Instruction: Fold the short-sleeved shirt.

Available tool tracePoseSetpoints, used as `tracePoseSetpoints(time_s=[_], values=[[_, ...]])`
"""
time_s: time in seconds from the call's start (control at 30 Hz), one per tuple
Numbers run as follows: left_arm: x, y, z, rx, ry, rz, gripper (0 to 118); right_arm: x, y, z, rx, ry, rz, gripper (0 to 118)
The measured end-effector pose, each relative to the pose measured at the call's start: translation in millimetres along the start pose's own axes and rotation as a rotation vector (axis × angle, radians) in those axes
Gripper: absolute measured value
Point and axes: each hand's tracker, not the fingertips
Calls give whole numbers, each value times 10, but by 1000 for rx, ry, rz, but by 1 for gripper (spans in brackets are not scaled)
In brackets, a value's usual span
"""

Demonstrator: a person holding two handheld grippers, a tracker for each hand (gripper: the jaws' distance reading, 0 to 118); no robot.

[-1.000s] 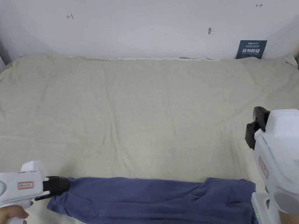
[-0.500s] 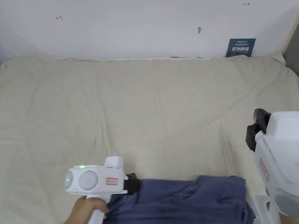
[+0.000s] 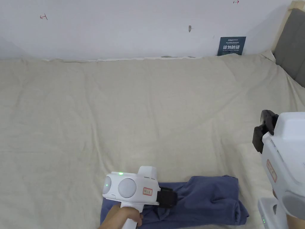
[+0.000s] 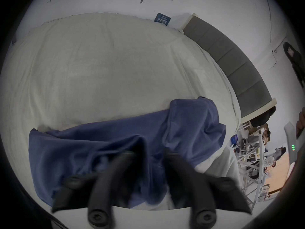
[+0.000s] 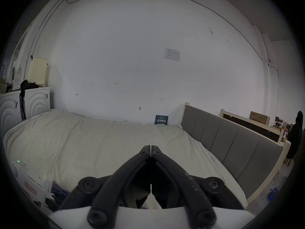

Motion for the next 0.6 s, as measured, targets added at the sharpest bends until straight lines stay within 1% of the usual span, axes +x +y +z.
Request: tracePoseSetpoints(time_s=[0.03, 0.07, 0.13, 0.17, 0.27, 0.3, 0.37, 0.4, 0.43, 0.47, 0.53, 0.57, 0.6], values=[[26, 5, 81, 26, -33, 18, 113, -2, 2, 1, 1, 0, 0, 2], [41, 5, 161, 56, -48, 28, 118, -6, 6, 1, 1, 1, 0, 1], [37, 14, 411, 189, -62, 44, 116, -28, 20, 5, 3, 7, -1, 1], [48, 40, 532, 219, -60, 45, 116, -39, 30, 8, 5, 9, 1, 1], [-30, 59, 938, 341, -4, 59, 114, -68, 63, 20, 12, 17, 6, 1], [-55, 66, 1083, 402, 34, 63, 110, -77, 75, 25, 16, 19, 7, 1], [-142, 20, 1315, 504, 121, 43, 97, -93, 96, 31, 21, 21, 11, 1], [-177, -2, 1386, 536, 168, 35, 85, -97, 101, 32, 23, 22, 10, 1], [-224, -28, 1486, 573, 259, 26, 77, -103, 108, 33, 24, 24, 9, 1], [-275, -55, 1533, 590, 323, 21, 64, -111, 113, 31, 25, 26, 9, 1], [-396, -126, 1563, 596, 435, 6, 12, -129, 114, 30, 26, 29, 9, 1], [-454, -148, 1545, 578, 460, -3, 1, -139, 115, 30, 26, 31, 8, 1], [-518, -182, 1512, 552, 471, -9, 0, -148, 115, 30, 25, 34, 7, 1]])
